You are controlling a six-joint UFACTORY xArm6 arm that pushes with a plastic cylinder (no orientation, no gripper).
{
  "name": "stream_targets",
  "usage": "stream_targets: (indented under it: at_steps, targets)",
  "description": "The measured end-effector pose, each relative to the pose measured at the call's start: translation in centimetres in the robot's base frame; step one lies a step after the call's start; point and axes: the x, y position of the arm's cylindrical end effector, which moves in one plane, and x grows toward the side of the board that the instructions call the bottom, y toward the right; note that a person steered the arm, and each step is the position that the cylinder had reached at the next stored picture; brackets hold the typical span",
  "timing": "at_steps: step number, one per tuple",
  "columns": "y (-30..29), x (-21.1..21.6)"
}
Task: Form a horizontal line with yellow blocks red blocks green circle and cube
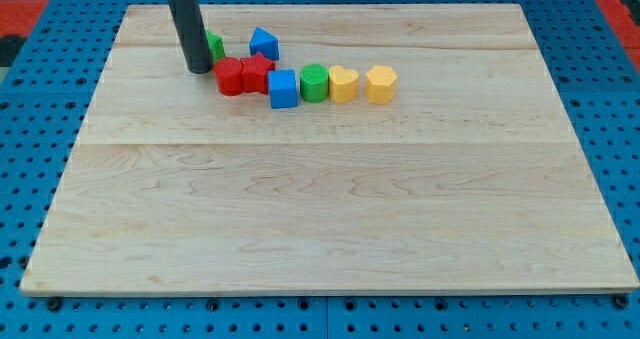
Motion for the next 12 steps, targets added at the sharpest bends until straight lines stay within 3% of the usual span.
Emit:
stream_targets:
  at_steps: [2, 5, 6, 7, 11, 12]
  targets:
    - [7.0, -2.0]
    - [4.9, -1.2]
    - [6.3, -3.6]
    - [10.8, -2.6]
    - [6.7, 1.0]
    - [6.5, -0.3]
